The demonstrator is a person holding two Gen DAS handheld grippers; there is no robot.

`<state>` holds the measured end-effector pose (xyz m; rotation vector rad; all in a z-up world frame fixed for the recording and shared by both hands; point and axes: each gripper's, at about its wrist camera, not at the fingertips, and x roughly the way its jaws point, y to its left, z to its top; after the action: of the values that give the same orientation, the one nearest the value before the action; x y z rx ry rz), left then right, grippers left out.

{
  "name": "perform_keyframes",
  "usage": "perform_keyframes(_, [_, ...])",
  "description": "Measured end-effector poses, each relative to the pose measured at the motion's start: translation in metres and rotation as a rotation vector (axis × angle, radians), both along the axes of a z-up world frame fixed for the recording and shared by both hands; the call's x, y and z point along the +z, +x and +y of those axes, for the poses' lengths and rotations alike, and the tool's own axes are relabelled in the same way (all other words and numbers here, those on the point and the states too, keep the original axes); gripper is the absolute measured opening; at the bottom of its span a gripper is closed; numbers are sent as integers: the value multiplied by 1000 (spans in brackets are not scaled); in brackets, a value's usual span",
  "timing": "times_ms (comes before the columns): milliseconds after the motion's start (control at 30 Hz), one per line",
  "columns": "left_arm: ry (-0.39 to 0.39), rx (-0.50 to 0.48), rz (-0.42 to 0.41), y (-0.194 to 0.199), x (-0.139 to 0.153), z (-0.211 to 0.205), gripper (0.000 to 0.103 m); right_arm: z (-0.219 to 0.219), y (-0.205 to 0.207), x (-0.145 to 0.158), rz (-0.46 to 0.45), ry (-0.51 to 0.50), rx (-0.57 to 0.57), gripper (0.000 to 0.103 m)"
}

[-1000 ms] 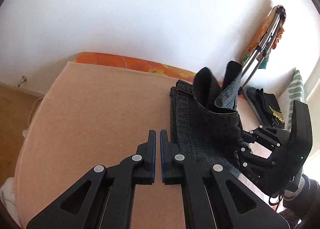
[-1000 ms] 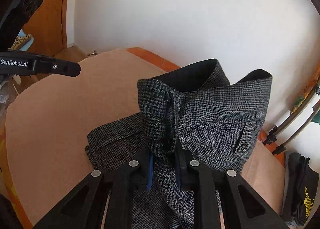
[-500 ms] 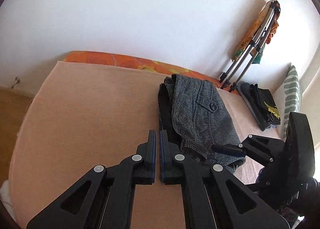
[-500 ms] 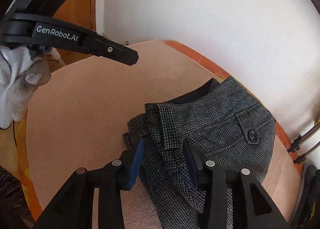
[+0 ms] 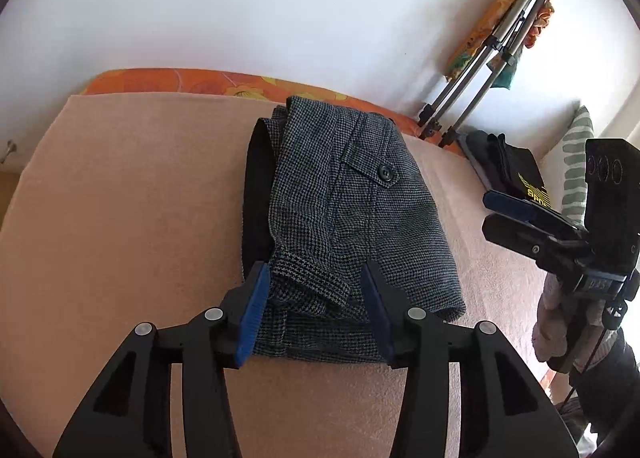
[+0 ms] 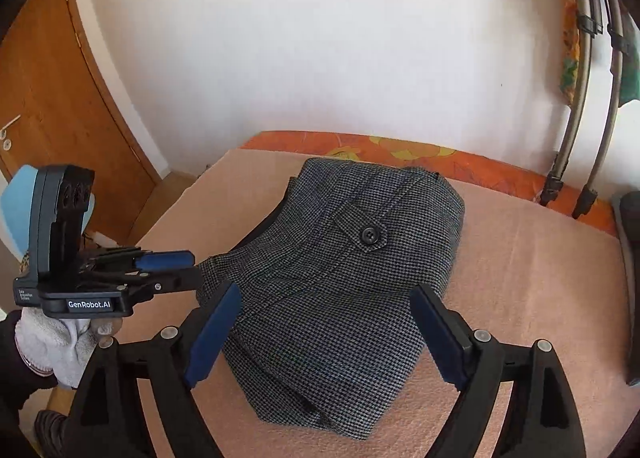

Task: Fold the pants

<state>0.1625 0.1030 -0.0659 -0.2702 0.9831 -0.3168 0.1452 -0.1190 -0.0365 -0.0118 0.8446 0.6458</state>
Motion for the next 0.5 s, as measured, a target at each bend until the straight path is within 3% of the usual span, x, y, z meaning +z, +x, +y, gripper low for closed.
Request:
perform_keyframes(267, [65, 37, 110, 9, -40, 1, 47, -49, 68, -22, 222, 160, -120, 89])
perform_keyframes(300, [69, 37, 123, 10, -46, 2, 53, -51, 74, -25, 234, 172, -126, 89])
perform_keyframes(500, [-13, 52, 91, 11, -32, 22, 54, -49, 102, -46, 283, 201, -140, 89])
